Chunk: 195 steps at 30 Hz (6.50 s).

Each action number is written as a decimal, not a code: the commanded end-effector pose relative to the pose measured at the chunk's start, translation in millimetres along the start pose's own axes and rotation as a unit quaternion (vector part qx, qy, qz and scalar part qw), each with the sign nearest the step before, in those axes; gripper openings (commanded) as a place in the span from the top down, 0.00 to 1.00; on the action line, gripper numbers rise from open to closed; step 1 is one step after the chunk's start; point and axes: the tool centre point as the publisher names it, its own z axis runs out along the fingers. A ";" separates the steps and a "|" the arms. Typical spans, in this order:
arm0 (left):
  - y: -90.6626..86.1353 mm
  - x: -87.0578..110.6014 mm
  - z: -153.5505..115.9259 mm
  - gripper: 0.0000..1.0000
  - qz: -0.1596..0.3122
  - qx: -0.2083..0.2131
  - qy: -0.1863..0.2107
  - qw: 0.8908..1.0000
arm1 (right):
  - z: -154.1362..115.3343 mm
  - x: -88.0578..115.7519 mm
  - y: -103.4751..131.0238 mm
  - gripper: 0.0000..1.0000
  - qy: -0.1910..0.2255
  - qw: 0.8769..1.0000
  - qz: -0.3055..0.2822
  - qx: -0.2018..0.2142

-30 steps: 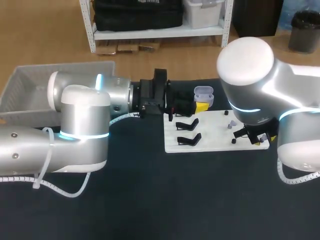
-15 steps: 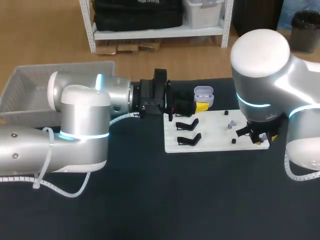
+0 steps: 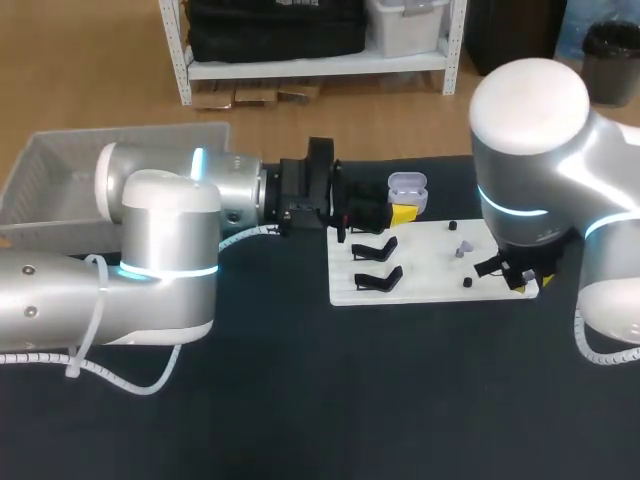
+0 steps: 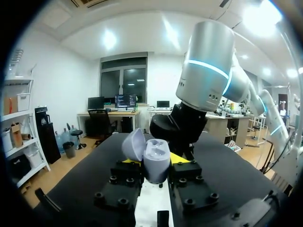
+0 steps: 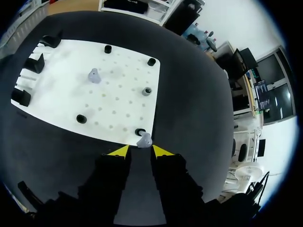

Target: Pick up each earbud case from the left stands, insert the matching earbuds, close the lid, and place the case in the box.

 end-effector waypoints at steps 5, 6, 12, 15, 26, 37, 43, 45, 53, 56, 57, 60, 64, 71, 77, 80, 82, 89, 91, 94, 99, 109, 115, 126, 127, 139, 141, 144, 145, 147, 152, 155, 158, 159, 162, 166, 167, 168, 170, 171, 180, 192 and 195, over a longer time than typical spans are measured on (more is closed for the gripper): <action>-1.0 1.9 -0.1 1.00 0.003 -0.003 -0.005 1.000 | 8.5 -3.9 -1.2 0.75 0.002 1.000 -0.001 0.002; -1.0 1.9 -0.1 1.00 0.003 -0.003 -0.005 1.000 | 9.4 -4.0 -1.4 0.74 0.003 1.000 -0.001 0.002; -1.0 1.9 -0.1 1.00 0.003 -0.003 -0.005 1.000 | 9.0 -4.4 0.3 0.89 0.005 1.000 -0.003 0.005; -1.0 1.9 -0.1 1.00 0.003 -0.003 -0.005 1.000 | 13.0 -5.9 -3.0 0.96 0.006 1.000 -0.002 0.007; -1.0 1.9 -0.1 1.00 0.003 -0.003 -0.005 1.000 | 3.9 -3.9 -6.8 1.00 0.002 1.000 -0.001 0.014; -1.0 1.9 -0.1 1.00 0.003 -0.003 -0.005 1.000 | 3.7 -7.9 -6.4 0.17 -0.001 1.000 0.016 0.020; -1.0 1.9 -0.1 1.00 0.003 -0.003 -0.005 1.000 | 4.1 -11.9 -3.6 0.02 -0.006 0.999 0.026 0.024; -1.0 1.9 -0.1 1.00 0.003 -0.003 -0.005 1.000 | 5.1 -13.2 -2.4 0.03 -0.007 0.999 0.028 0.024; -1.0 1.9 -0.1 1.00 0.003 -0.003 -0.005 1.000 | 8.6 -15.0 -0.7 0.26 -0.006 0.999 0.035 0.023; -1.0 1.9 -0.1 1.00 0.003 -0.003 -0.005 1.000 | 10.1 -15.2 -0.9 0.40 -0.005 0.999 0.032 0.023; -1.0 1.9 -0.1 1.00 0.003 -0.003 -0.005 1.000 | 10.1 -15.3 -0.9 0.41 -0.005 0.999 0.030 0.023; -1.0 1.9 -0.1 1.00 0.003 -0.003 -0.005 1.000 | 9.7 -15.5 -1.3 0.53 -0.006 0.999 0.029 0.024; -1.0 1.9 -0.1 1.00 0.003 -0.003 -0.005 1.000 | 9.7 -15.5 -1.9 0.58 -0.006 0.999 0.026 0.025; -1.0 1.9 -0.1 1.00 0.003 -0.003 -0.005 1.000 | 8.5 -15.8 -3.7 0.62 -0.008 0.999 0.025 0.027; -1.0 1.9 -0.1 1.00 0.003 -0.003 -0.005 1.000 | 9.5 -15.1 -5.2 0.71 -0.006 0.999 0.026 0.028; -1.0 1.9 -0.1 1.00 0.003 -0.003 -0.005 1.000 | 10.3 -14.9 -5.4 0.73 -0.006 0.999 0.026 0.028; -1.0 1.9 -0.1 1.00 0.003 -0.003 -0.005 1.000 | 11.0 -15.3 -5.2 0.78 -0.005 0.999 0.026 0.028; -1.0 1.9 -0.1 1.00 0.003 -0.003 -0.005 1.000 | 10.4 -16.4 -3.5 1.00 -0.003 0.999 0.026 0.027; -1.0 1.9 -0.1 1.00 0.003 -0.003 -0.005 1.000 | 8.1 -15.6 -3.7 1.00 -0.002 0.999 0.026 0.028; -1.0 1.9 -0.1 1.00 0.003 -0.003 -0.005 1.000 | -4.4 -14.0 -7.4 1.00 -0.006 0.999 0.027 0.034; -1.0 1.9 -0.1 1.00 0.003 -0.003 -0.005 1.000 | -37.4 -10.8 -13.5 1.00 -0.022 0.999 0.034 0.032; -1.0 1.9 -0.1 1.00 0.003 -0.003 -0.005 1.000 | -109.5 10.2 -15.8 1.00 -0.002 1.000 0.023 -0.011; -1.0 1.9 -0.1 1.00 0.003 -0.003 -0.005 1.000 | -135.4 24.2 -7.3 1.00 0.007 1.000 0.008 -0.011; -1.0 1.9 -0.1 1.00 0.003 -0.003 -0.005 1.000 | -135.4 24.2 -7.3 1.00 0.007 1.000 0.008 -0.011; -1.0 1.9 -0.1 1.00 0.003 -0.003 -0.005 1.000 | -138.8 22.9 -4.6 1.00 0.008 0.999 0.022 -0.027; -1.0 1.9 -0.1 1.00 0.003 -0.003 -0.005 1.000 | -195.7 14.8 40.5 1.00 0.124 0.919 0.373 0.027; -1.0 1.9 -0.1 1.00 0.003 -0.003 -0.005 1.000 | -202.1 10.7 44.3 1.00 0.117 0.917 0.381 0.020; -1.0 1.9 -0.1 1.00 0.003 -0.003 -0.005 1.000 | -208.0 6.7 48.4 1.00 0.102 0.921 0.377 0.009; -1.0 1.9 -0.1 1.00 0.003 -0.003 -0.005 1.000 | -208.0 6.7 48.4 1.00 0.102 0.921 0.377 0.009; -1.0 1.9 -0.1 1.00 0.003 -0.003 -0.005 1.000 | -208.0 6.7 48.4 1.00 0.102 0.921 0.377 0.009; -1.0 1.9 -0.1 1.00 0.003 -0.003 -0.005 1.000 | -208.0 6.7 48.4 1.00 0.102 0.921 0.377 0.009; -1.0 1.9 -0.1 1.00 0.003 -0.003 -0.005 1.000 | -208.0 6.7 48.4 1.00 0.102 0.921 0.377 0.009; -1.0 1.9 -0.1 1.00 0.003 -0.003 -0.005 1.000 | -212.2 -5.9 59.4 1.00 0.101 0.904 0.416 -0.003; -1.0 1.9 -0.1 1.00 0.003 -0.003 -0.005 1.000 | -214.2 -12.5 63.4 1.00 0.109 0.891 0.440 -0.009; -1.0 1.9 -0.1 1.00 0.003 -0.003 -0.005 1.000 | -221.7 -30.4 75.1 1.00 0.110 0.875 0.471 -0.003; -1.0 1.9 -0.1 1.00 0.003 -0.003 -0.005 1.000 | -231.2 -51.8 83.8 1.00 0.097 0.866 0.491 0.007; -1.0 1.9 -0.1 1.00 0.003 -0.003 -0.005 1.000 | -231.6 -56.7 84.5 1.00 0.094 0.862 0.498 0.014; -1.0 1.9 -0.1 1.00 0.003 -0.003 -0.005 1.000 | -232.8 -61.4 86.2 1.00 0.089 0.863 0.498 0.015; -1.0 1.9 -0.1 1.00 0.003 -0.003 -0.005 1.000 | -231.7 -70.2 88.2 1.00 0.096 0.858 0.504 0.021; -1.0 1.9 -0.1 1.00 0.003 -0.003 -0.005 1.000 | -231.5 -74.5 90.2 1.00 0.094 0.860 0.501 0.018; -1.0 1.9 -0.1 1.00 0.003 -0.003 -0.005 1.000 | -220.5 -93.1 92.6 1.00 0.113 0.845 0.522 0.036; -1.0 1.9 -0.1 1.00 0.003 -0.003 -0.005 1.000 | -214.1 -99.9 99.8 1.00 0.117 0.843 0.524 0.036; -1.0 1.9 -0.1 1.00 0.003 -0.003 -0.005 1.000 | -213.7 -99.4 102.6 1.00 0.118 0.843 0.524 0.037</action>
